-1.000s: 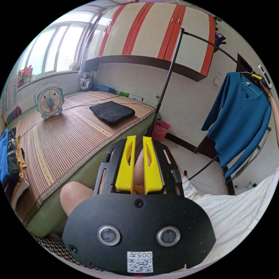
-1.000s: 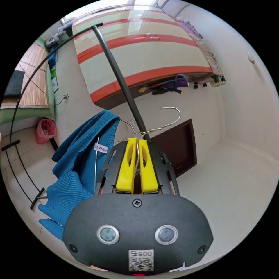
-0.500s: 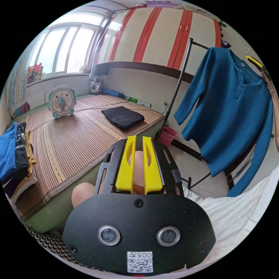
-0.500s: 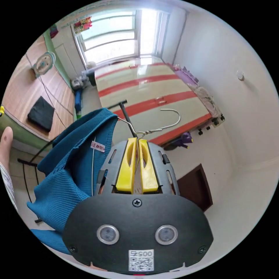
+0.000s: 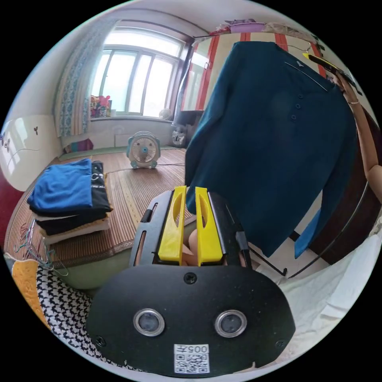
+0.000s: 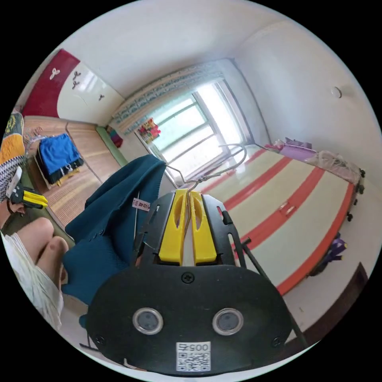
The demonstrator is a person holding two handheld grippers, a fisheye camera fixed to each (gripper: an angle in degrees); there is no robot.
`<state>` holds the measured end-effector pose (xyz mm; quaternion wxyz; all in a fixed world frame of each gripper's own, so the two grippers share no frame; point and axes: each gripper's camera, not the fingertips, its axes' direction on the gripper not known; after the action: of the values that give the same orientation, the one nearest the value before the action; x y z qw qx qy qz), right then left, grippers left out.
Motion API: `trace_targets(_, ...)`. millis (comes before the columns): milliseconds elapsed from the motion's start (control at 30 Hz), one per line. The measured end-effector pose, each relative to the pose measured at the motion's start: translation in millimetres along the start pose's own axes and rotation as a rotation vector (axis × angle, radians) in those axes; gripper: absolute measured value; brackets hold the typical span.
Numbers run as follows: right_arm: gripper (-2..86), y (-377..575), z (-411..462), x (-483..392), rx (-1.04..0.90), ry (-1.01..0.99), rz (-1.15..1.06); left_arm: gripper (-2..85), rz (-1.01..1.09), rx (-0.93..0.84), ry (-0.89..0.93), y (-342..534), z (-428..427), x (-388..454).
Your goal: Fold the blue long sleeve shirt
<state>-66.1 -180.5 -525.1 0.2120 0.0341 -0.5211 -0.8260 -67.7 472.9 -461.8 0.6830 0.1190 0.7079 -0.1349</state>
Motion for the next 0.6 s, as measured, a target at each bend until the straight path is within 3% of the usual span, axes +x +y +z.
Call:
trace_targets(200, -1.5, -13.9, 96.1, -24.7, 0.126, -0.279, 0.042, 5.3, -0.079, -0.020, -0.136, 12.9, -15.0, -20.3)
trace_targets(267, -1.5, -13.5, 137.4, -39.5, 0.133, -0.439, 0.076, 5.3, -0.088, -0.026, -0.168, 15.9, -17.5, -22.0)
trace_targets(600, -1.5, 29.7, 281.1, -109.1, 0.136, -0.814, 0.197, 5.3, -0.146, -0.141, -0.235, 34.1, 7.2, -19.2)
